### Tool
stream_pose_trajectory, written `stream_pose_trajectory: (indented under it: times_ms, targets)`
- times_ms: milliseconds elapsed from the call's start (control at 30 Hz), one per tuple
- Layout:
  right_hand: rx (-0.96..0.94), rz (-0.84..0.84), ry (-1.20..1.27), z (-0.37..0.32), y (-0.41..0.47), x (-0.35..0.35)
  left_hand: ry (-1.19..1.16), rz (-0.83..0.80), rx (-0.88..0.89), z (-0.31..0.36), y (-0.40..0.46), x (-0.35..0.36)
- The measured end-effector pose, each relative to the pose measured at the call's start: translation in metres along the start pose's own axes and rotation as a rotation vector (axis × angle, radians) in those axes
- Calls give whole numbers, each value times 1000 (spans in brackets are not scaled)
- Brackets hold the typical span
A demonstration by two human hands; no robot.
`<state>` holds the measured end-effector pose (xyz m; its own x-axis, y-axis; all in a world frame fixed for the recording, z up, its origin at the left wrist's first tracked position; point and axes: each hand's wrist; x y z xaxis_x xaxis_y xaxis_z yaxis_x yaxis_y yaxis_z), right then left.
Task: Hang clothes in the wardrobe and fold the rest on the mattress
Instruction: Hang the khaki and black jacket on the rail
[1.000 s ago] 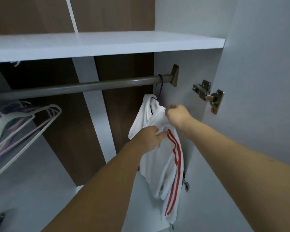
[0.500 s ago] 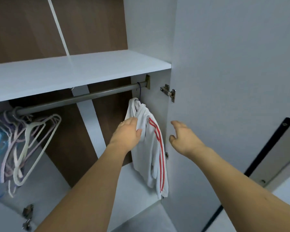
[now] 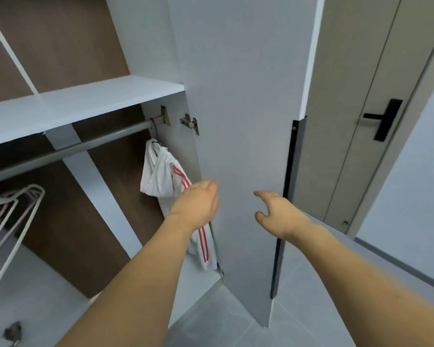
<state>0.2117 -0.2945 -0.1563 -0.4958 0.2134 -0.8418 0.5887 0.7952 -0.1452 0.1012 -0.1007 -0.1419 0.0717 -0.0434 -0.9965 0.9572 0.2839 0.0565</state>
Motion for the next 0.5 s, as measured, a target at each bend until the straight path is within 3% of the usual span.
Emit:
stream_pose_trajectory:
  times_ms: [233, 500]
  targets:
    - [204, 83, 9, 149, -106, -47, 112, -60, 278, 179, 16, 36]
    - [407, 214, 41, 288, -210, -101, -34, -83, 432, 351, 62, 57]
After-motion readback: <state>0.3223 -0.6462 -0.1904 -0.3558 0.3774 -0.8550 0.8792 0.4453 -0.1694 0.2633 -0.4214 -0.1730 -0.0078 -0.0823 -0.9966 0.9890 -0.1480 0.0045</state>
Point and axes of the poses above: each hand's wrist, its own y-axis towards the middle knuckle, its own x-axis out of the palm, z = x × y, and after that the axes turned 7 degrees about -z, right-handed
